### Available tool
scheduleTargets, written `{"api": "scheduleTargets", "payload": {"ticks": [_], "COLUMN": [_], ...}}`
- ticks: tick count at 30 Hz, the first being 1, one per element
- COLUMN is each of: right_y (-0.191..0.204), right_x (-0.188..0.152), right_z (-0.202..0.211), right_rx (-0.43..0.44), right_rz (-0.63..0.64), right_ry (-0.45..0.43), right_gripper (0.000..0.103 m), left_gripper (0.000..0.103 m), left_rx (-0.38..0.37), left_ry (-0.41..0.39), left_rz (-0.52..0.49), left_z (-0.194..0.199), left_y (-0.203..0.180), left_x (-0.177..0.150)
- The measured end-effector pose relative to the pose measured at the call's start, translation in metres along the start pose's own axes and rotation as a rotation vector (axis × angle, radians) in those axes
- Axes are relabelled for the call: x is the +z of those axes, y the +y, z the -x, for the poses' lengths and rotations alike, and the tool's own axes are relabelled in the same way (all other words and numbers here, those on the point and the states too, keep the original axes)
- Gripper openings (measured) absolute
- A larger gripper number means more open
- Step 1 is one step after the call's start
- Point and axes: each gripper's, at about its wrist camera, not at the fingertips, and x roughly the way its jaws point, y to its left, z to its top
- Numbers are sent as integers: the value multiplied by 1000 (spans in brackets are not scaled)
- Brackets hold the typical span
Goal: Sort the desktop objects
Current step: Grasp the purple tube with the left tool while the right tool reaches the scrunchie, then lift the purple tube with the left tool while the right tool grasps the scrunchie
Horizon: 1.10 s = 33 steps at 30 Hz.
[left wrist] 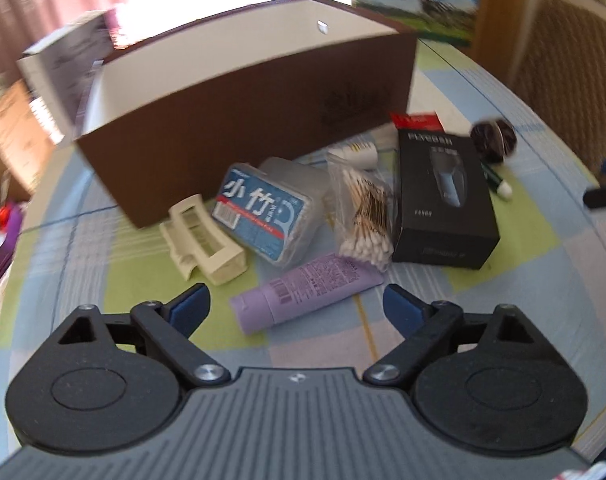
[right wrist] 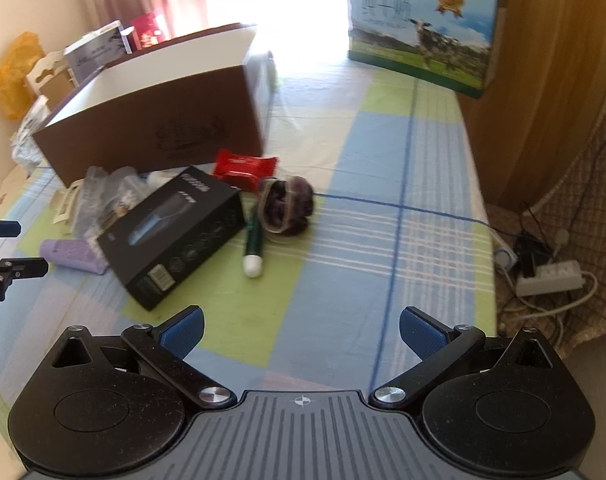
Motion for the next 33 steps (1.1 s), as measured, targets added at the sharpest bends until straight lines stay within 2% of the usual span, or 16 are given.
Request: {"api": "scheduleTargets", "payload": {"ticks": [6, 8, 11, 16, 22, 28, 33], "right_y": [-14, -18, -21, -25, -30, -29, -24], "right_x": [-4, -5, -8, -10, -15, -17, -18], "right_z": [0, 0, 1, 1, -1, -2, -4], "right_rx": [-47, -61, -74, -86, -91, -76, -59], "right_rz": [-55, -66, -80, -94, -104, -95, -76], "right_ry": [21, 27, 31, 38, 50, 54, 59], "right_gripper": [101, 101, 101, 101, 101, 101, 101], "left_gripper": [78, 71, 57, 28, 26, 26, 29], "left_rx": [-62, -82, -102, -132, -151, -143, -111], "left_ry": [70, 93, 119, 149, 180, 217, 214], "left_rz": [-128, -151, -169, -174, -140, 1, 113], "left_z": [-30, -36, -42, -40, -21, 5, 5], "left_y": [3, 5, 7, 7, -2, -10, -12], "left_x": [5, 6, 9, 6, -13, -36, -33]}}
